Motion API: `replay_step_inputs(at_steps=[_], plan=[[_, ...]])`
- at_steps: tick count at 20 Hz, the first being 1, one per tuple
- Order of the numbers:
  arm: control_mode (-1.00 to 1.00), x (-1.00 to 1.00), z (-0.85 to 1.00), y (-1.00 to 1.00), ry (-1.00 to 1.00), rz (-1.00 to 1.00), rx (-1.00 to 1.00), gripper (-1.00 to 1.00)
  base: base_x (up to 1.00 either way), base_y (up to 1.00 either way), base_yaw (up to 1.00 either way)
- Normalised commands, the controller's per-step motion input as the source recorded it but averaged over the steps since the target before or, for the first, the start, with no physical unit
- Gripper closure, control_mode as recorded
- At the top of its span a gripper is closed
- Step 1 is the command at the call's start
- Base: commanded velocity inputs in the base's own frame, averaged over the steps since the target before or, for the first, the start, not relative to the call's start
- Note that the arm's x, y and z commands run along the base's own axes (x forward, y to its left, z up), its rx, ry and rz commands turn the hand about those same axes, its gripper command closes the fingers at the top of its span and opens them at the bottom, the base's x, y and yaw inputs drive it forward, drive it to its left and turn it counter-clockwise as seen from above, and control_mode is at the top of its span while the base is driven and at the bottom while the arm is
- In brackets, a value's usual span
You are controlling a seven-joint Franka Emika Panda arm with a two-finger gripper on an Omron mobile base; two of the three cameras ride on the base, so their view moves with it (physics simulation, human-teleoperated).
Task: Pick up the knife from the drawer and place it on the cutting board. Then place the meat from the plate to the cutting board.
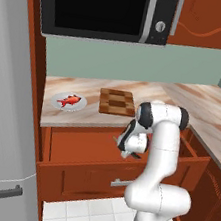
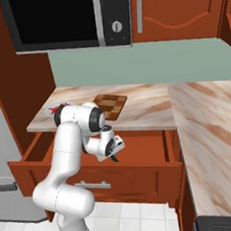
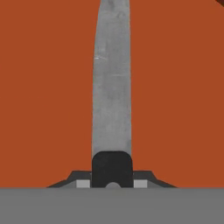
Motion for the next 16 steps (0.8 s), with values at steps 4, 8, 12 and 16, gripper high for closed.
replay_step_inputs(at_steps=[4,8,12,16], plan=[[-1.0,0.01,0.71,0.0,-0.07,0.27,0.0,1.0,0.0,0.0,0.0],[-1.0,-0.32,0.56,0.0,0.0,0.27,-0.02,1.0,0.0,0.0,0.0],[-1.0,-0.36,0.68,0.0,0.02,0.29,-0.04,1.0,0.0,0.0,0.0],[-1.0,-0.54,0.71,0.0,0.04,0.28,-0.05,1.0,0.0,0.0,0.0]])
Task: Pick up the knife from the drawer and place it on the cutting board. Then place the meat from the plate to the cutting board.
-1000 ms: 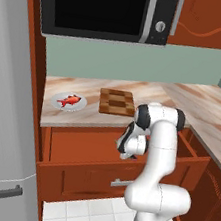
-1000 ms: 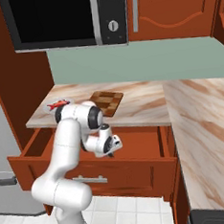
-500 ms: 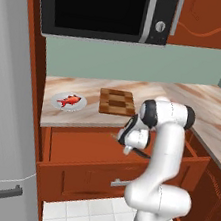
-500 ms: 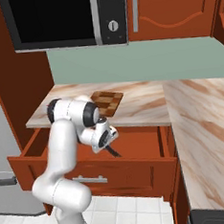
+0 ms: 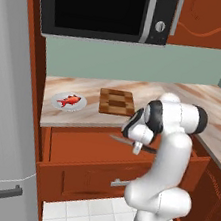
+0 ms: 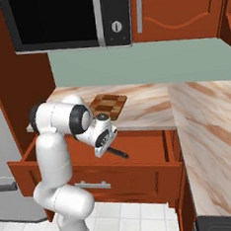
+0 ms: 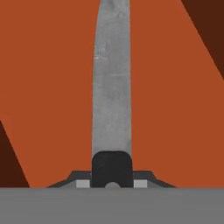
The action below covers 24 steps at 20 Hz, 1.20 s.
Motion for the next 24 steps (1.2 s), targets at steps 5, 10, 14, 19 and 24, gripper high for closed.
replay_step_inputs(at_steps=[5,10,14,19,24], plan=[[-1.0,-0.05,0.96,0.0,0.0,0.23,0.0,1.0,0.0,0.0,0.0],[-1.0,0.0,1.0,0.0,0.0,0.18,0.0,1.0,0.0,0.0,0.0],[-1.0,0.14,1.0,0.0,0.0,0.16,0.0,1.0,0.0,0.0,0.0],[-1.0,0.14,0.82,0.03,0.02,0.14,0.0,1.0,0.0,0.0,0.0],[-1.0,0.02,0.08,0.02,0.07,0.0,0.0,1.0,0.0,0.0,0.0]])
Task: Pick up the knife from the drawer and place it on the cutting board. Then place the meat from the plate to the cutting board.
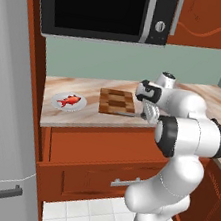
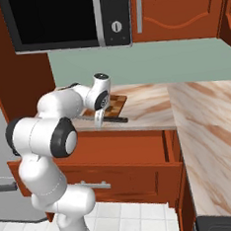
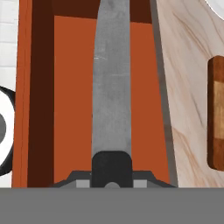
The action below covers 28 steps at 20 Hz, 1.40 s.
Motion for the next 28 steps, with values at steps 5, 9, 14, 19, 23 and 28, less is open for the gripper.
replay_step_inputs(at_steps=[5,9,14,19,23,28], plan=[[-1.0,-0.01,0.0,0.0,-0.04,0.0,0.0,1.0,0.0,0.0,0.0],[-1.0,-0.04,0.17,0.0,-0.29,0.0,0.0,1.0,0.0,0.0,0.0],[-1.0,-0.05,0.08,0.0,-0.2,0.0,0.0,1.0,0.0,0.0,0.0],[-1.0,0.01,0.0,0.0,0.0,0.0,0.0,1.0,0.0,0.0,0.0],[-1.0,0.21,0.0,0.0,0.02,0.0,0.0,1.0,0.0,0.0,0.0],[1.0,0.04,0.0,0.0,0.01,0.0,0.0,1.0,0.15,0.0,0.0]])
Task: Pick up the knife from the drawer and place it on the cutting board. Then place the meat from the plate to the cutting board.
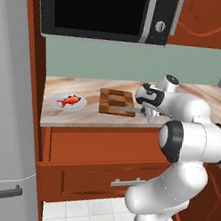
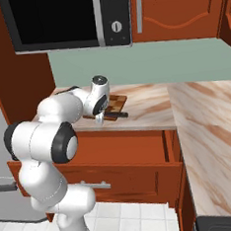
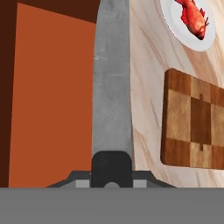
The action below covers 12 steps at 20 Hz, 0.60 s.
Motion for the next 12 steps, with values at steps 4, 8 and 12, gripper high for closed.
replay_step_inputs(at_steps=[4,8,12], plan=[[1.0,0.0,0.0,0.0,0.0,0.0,0.0,1.0,0.39,0.0,0.0],[1.0,0.0,0.0,0.0,0.0,0.0,0.0,1.0,0.56,0.0,0.0],[1.0,0.0,0.0,0.0,0.0,0.0,0.0,1.0,0.54,0.01,0.0]])
